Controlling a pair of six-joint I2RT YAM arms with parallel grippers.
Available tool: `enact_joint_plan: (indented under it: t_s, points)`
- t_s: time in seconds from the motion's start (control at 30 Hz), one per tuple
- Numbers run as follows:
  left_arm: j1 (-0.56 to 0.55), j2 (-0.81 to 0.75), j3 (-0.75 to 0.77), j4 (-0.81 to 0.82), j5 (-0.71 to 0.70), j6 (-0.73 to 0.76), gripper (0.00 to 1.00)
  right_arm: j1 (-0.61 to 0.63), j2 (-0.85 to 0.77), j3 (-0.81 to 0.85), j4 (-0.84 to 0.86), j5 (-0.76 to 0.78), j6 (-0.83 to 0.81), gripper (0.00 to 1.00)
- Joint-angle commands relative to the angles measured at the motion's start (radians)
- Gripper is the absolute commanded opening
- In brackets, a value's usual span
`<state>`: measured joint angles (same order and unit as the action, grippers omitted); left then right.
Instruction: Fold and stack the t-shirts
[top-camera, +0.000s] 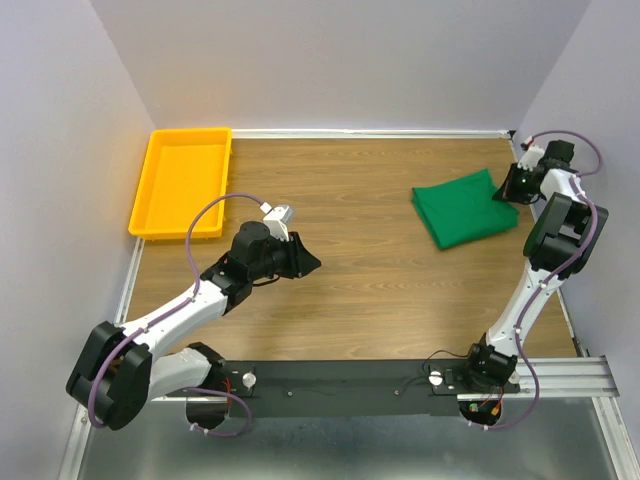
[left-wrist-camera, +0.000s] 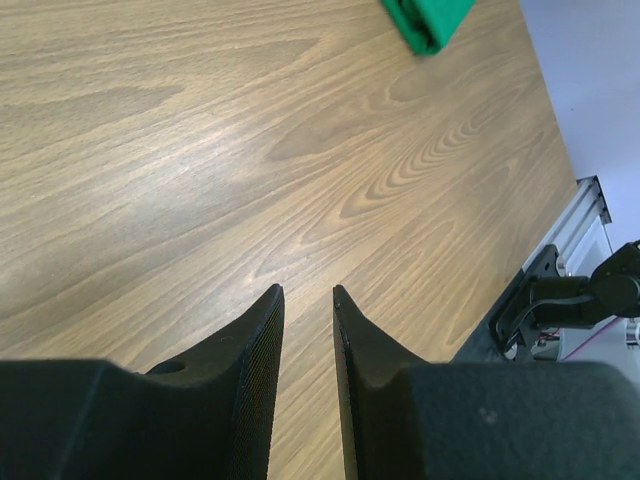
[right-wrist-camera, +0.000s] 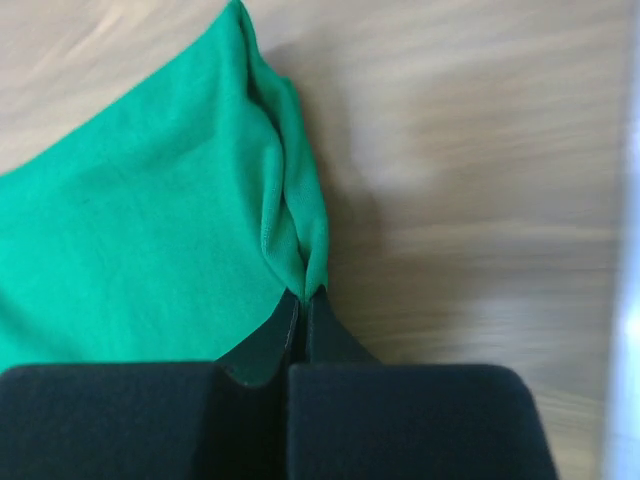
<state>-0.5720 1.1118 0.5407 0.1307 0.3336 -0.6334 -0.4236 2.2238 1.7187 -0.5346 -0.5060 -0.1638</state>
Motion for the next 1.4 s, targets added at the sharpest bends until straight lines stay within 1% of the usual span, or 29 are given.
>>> enact_joint_plan:
  t_s: [0.0,0.1,0.17,0.2,0.23,0.27,0.37,0.4,0.47,0.53,0.57,0.6,0.63,0.67,0.7,0.73,0.8,0.83,0.87,0.9,0.93,0.97,1.0,1.07,1.1,1.17,1.2,1.23,1.37]
  points:
    - [0.012,0.016,-0.001,0.026,0.007,0.014,0.34,0.014,-0.049,0.065,0.137,0.265,0.006,0.00]
    - [0.015,0.019,-0.001,0.027,0.008,0.014,0.34,0.014,-0.035,0.140,0.145,0.331,-0.008,0.01]
    - [0.017,0.016,-0.002,0.027,0.007,0.012,0.34,0.014,-0.030,0.180,0.145,0.346,-0.025,0.10]
    - [0.018,0.007,-0.001,0.026,0.002,0.012,0.34,0.016,-0.035,0.185,0.145,0.348,-0.037,0.23]
    - [0.023,0.003,0.001,0.023,-0.011,0.012,0.34,0.016,-0.039,0.185,0.143,0.350,-0.057,0.29]
    - [0.026,-0.004,0.002,0.018,-0.021,0.015,0.34,0.016,-0.056,0.171,0.147,0.354,-0.071,0.39]
    - [0.035,-0.044,0.024,-0.029,-0.102,0.027,0.36,0.019,-0.099,0.127,0.147,0.356,-0.126,0.54]
    - [0.040,-0.059,0.030,-0.043,-0.126,0.032,0.40,0.020,-0.125,0.093,0.147,0.351,-0.140,0.64]
    - [0.053,-0.121,0.050,-0.087,-0.220,0.061,0.51,0.043,-0.173,0.026,0.147,0.366,-0.199,0.75]
    - [0.067,-0.147,0.070,-0.114,-0.241,0.086,0.55,0.055,-0.211,-0.034,0.147,0.359,-0.222,0.77]
    - [0.081,-0.159,0.096,-0.127,-0.281,0.096,0.57,0.063,-0.236,-0.068,0.148,0.331,-0.236,0.80]
    - [0.086,-0.170,0.110,-0.161,-0.300,0.109,0.63,0.083,-0.259,-0.112,0.147,0.304,-0.256,0.83]
    - [0.092,-0.188,0.123,-0.177,-0.339,0.126,0.67,0.095,-0.332,-0.207,0.147,0.273,-0.308,0.84]
    - [0.095,-0.199,0.134,-0.193,-0.381,0.126,0.71,0.111,-0.369,-0.269,0.145,0.241,-0.339,0.87]
    - [0.107,-0.207,0.151,-0.221,-0.408,0.126,0.80,0.127,-0.421,-0.328,0.147,0.175,-0.374,1.00]
    - [0.115,-0.228,0.156,-0.229,-0.444,0.126,0.83,0.158,-0.517,-0.452,0.160,0.150,-0.420,1.00]
    - [0.139,-0.251,0.154,-0.243,-0.470,0.109,0.89,0.171,-0.637,-0.563,0.218,0.118,-0.389,1.00]
    - [0.176,-0.279,0.151,-0.259,-0.497,0.092,0.94,0.169,-0.692,-0.617,0.304,0.139,-0.281,1.00]
    - [0.208,-0.291,0.150,-0.269,-0.501,0.080,0.97,0.167,-0.811,-0.690,0.336,0.167,-0.232,1.00]
    - [0.242,-0.317,0.145,-0.285,-0.486,0.078,0.98,0.160,-0.869,-0.729,0.396,0.240,-0.106,1.00]
    - [0.330,-0.331,0.151,-0.293,-0.467,0.080,0.98,0.157,-0.935,-0.761,0.428,0.309,-0.036,1.00]
    - [0.375,-0.340,0.151,-0.299,-0.447,0.084,0.98,0.155,-0.987,-0.786,0.450,0.384,0.030,1.00]
    - [0.417,-0.357,0.159,-0.307,-0.430,0.104,0.99,0.151,-1.092,-0.833,0.475,0.499,0.087,1.00]
    - [0.533,-0.357,0.172,-0.309,-0.384,0.145,0.98,0.149,-1.199,-0.895,0.502,0.585,0.208,1.00]
    - [0.563,-0.353,0.182,-0.307,-0.372,0.200,0.98,0.149,-1.304,-0.941,0.515,0.686,0.248,1.00]
    - [0.589,-0.328,0.221,-0.306,-0.343,0.267,0.99,0.149,-1.375,-0.976,0.512,0.783,0.344,1.00]
    - [0.589,-0.322,0.238,-0.306,-0.340,0.294,0.98,0.149,-1.398,-0.981,0.486,0.797,0.345,1.00]
    - [0.589,-0.322,0.251,-0.302,-0.338,0.346,0.98,0.149,-1.436,-0.970,0.399,0.788,0.342,1.00]
    - [0.589,-0.346,0.271,-0.293,-0.282,0.390,0.98,0.151,-1.481,-0.949,0.231,0.805,0.325,1.00]
